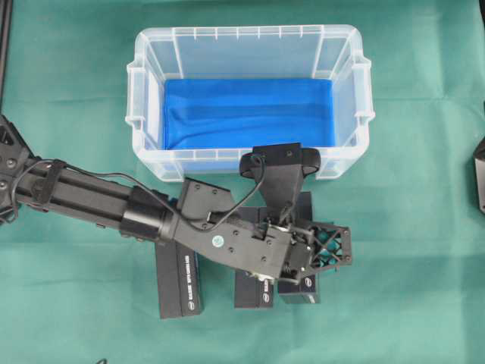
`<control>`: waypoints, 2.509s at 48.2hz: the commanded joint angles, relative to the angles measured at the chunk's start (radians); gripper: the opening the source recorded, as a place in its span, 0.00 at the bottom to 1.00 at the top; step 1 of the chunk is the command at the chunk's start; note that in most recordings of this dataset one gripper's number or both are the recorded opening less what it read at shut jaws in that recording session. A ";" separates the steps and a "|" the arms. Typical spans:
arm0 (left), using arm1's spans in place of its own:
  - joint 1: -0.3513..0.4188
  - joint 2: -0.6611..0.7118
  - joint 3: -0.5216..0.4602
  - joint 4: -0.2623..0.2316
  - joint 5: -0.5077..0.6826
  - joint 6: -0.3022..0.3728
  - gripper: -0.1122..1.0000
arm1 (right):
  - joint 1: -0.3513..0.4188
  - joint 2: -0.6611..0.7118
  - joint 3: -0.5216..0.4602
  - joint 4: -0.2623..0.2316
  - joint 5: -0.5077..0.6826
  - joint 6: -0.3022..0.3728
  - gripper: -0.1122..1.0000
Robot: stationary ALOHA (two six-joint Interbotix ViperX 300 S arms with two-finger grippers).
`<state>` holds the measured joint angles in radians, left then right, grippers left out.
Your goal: Take the box out of the case with the left arm.
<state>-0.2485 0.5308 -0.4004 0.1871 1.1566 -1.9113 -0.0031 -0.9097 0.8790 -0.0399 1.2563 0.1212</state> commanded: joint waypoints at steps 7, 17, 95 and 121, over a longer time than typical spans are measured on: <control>0.005 -0.023 -0.014 0.005 -0.046 0.026 0.65 | 0.000 0.008 -0.025 -0.003 -0.006 0.000 0.12; 0.009 -0.025 -0.012 -0.026 -0.048 0.060 0.65 | 0.000 0.008 -0.023 -0.003 -0.006 0.000 0.12; 0.041 -0.046 -0.282 -0.020 0.140 0.143 0.93 | 0.002 0.003 -0.026 -0.003 -0.002 -0.005 0.12; 0.032 -0.091 -0.244 -0.025 0.187 0.259 0.93 | 0.000 0.005 -0.026 -0.003 0.000 -0.003 0.12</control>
<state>-0.2102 0.5047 -0.6443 0.1611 1.3300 -1.6720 -0.0015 -0.9097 0.8790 -0.0414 1.2579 0.1181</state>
